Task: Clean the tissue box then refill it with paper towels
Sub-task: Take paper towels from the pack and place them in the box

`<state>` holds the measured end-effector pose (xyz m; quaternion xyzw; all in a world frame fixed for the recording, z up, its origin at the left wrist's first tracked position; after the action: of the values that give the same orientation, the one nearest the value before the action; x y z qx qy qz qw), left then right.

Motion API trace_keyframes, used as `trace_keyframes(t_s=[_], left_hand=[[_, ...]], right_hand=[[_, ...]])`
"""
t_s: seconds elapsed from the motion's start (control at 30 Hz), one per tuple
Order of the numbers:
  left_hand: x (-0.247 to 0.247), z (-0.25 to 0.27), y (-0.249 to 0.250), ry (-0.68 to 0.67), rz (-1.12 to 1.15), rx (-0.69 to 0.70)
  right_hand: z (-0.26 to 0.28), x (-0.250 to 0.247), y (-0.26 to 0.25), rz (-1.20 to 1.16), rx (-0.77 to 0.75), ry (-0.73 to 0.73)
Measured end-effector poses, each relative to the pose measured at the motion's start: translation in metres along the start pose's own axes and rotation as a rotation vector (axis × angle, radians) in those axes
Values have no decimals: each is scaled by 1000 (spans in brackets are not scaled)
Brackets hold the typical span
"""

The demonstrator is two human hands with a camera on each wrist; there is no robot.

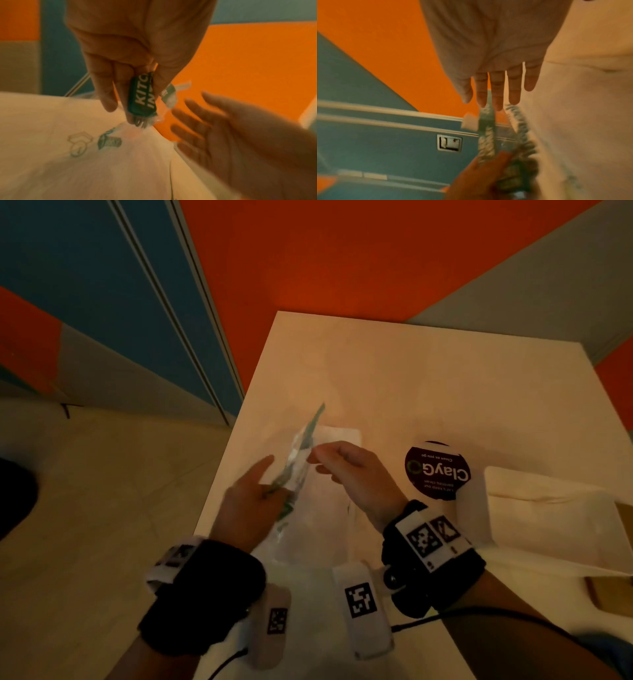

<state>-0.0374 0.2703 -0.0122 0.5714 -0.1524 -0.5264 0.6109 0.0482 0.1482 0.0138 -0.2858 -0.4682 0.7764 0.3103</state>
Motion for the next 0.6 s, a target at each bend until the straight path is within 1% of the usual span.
trace_keyframes(t_s=[0.03, 0.07, 0.1, 0.17, 0.2, 0.23, 0.3, 0.37, 0.43, 0.5, 0.53, 0.6], left_hand=[[-11, -4, -12, 17, 93, -59], [-19, -8, -24, 21, 191, -127], [-25, -9, -36, 19, 295, -209], [-32, -11, -65, 28, 491, -396], [-32, -10, -79, 33, 562, -478], [-30, -11, -94, 28, 606, -544], [-21, -10, -114, -13, 631, -637], [-9, -11, -128, -60, 596, -669], [1, -12, -131, -91, 601, -661], [6, -11, -121, -95, 738, -650], [6, -9, -115, -94, 820, -622], [4, -2, -99, -116, 956, -522]], right_hand=[[0, -1, 0, 83, -64, 13], [1, 0, 2, 217, -129, 12], [2, 4, 7, 414, -184, -8], [6, 24, 28, 849, -270, -140], [8, 32, 42, 1010, -287, -218], [10, 39, 54, 1111, -296, -277], [11, 46, 70, 1195, -302, -344], [10, 49, 81, 1222, -322, -363], [9, 50, 84, 1221, -344, -359], [8, 49, 86, 1246, -325, -365], [8, 48, 88, 1254, -310, -374], [6, 48, 87, 1247, -306, -373]])
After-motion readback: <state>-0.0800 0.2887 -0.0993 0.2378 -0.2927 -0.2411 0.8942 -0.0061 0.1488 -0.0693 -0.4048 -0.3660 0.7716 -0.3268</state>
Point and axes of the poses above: each hand's wrist, its own z-axis away from the middle knuckle, its own x-axis out of the palm, y = z × x, the point moved 8 cm from there along -z, towards the middle knuckle, and after that the axes turned 2 degrees about x, right-handed, at the moved point
